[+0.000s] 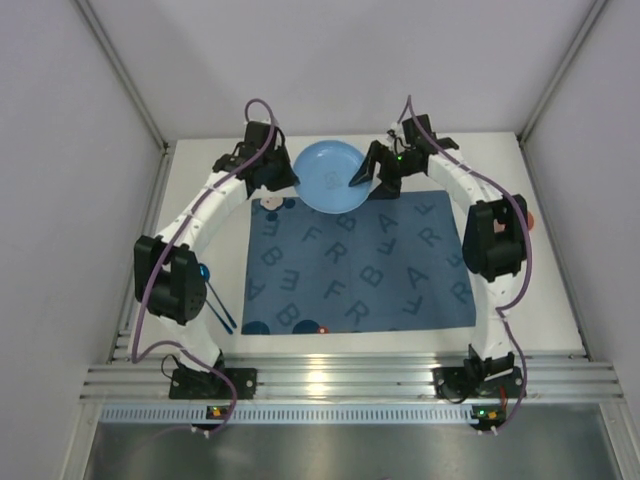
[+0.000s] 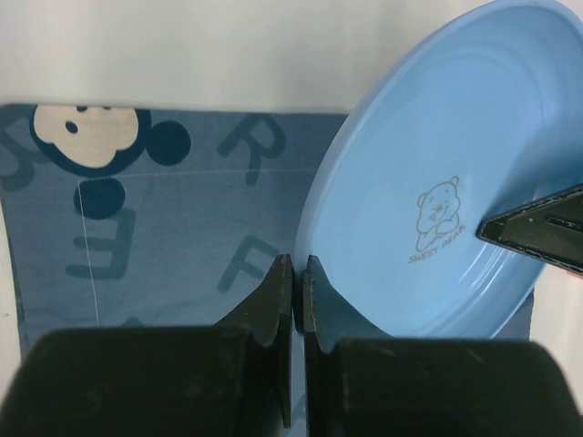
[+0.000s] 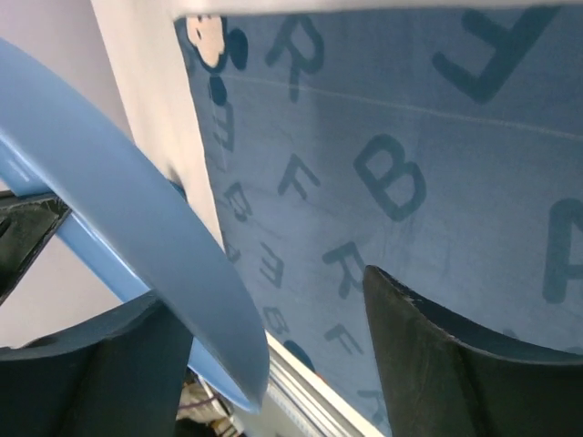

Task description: Set the dinner table for one person

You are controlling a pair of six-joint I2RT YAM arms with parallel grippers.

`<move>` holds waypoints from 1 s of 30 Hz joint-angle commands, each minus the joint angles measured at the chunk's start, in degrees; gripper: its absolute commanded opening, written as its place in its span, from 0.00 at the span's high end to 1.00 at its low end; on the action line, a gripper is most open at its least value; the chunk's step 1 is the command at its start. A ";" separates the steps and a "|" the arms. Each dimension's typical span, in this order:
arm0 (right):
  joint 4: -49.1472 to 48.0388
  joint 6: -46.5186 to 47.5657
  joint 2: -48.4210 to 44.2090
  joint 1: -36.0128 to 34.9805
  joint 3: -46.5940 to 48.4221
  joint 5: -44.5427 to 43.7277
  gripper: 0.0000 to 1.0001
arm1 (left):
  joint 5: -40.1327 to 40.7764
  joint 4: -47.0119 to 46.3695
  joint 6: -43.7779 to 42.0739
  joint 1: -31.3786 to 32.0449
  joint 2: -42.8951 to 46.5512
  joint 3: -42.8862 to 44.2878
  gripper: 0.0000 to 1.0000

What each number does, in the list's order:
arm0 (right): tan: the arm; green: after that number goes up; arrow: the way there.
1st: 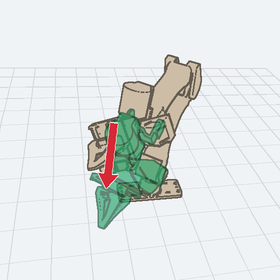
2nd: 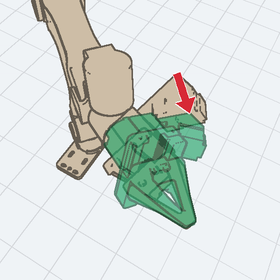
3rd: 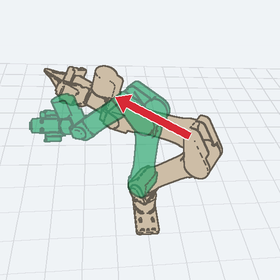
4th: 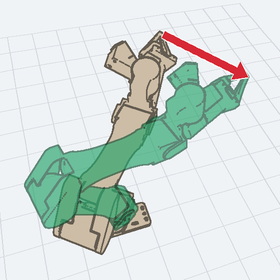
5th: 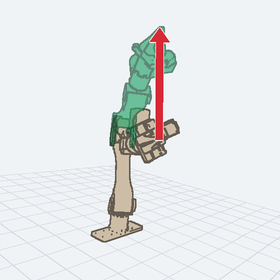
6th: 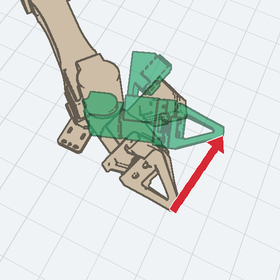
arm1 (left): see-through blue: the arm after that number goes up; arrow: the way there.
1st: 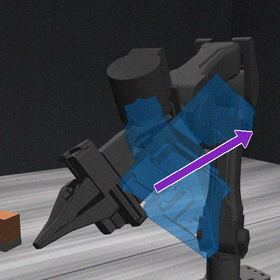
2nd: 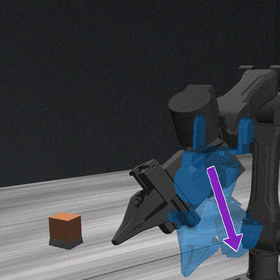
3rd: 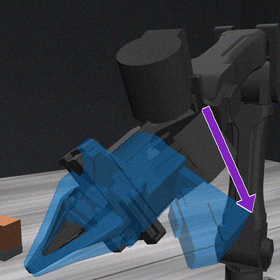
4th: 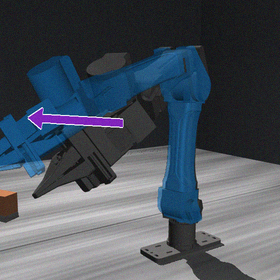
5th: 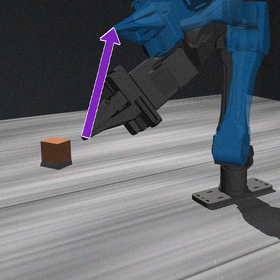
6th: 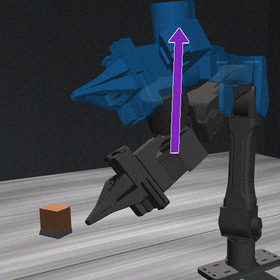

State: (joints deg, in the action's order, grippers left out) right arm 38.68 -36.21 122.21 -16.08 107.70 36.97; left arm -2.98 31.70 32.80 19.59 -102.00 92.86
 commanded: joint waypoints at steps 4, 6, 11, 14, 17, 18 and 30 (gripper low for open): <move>-5.36 -0.97 -6.37 -0.01 -4.16 -0.76 0.61 | -9.57 -4.01 0.25 0.44 4.61 -4.78 1.00; -5.80 -1.15 -7.25 -0.10 -3.90 -1.99 0.93 | -10.90 -4.54 0.25 0.97 4.35 -4.88 0.96; -5.89 -1.41 -8.04 0.25 -1.97 -3.05 1.00 | -12.84 -4.63 0.43 1.32 4.17 -5.41 0.62; -5.72 -1.67 -8.83 1.13 -1.62 -3.13 1.00 | -11.96 -4.02 0.08 1.32 4.17 -5.76 0.46; -5.37 -1.85 -9.89 3.15 -1.00 -3.57 1.00 | -9.25 -2.09 -0.19 1.15 4.26 -6.11 0.36; -5.28 -1.94 -10.32 3.85 -0.91 -3.83 1.00 | -8.45 -1.56 -0.10 0.80 4.44 -6.29 0.32; 0.08 -1.59 -5.24 22.03 8.74 -11.21 1.00 | 2.45 6.24 0.43 -7.28 9.97 -10.94 0.30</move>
State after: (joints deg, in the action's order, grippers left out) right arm 38.13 -37.69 116.36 3.01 109.84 28.40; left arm -4.40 34.48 33.12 14.81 -95.46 82.59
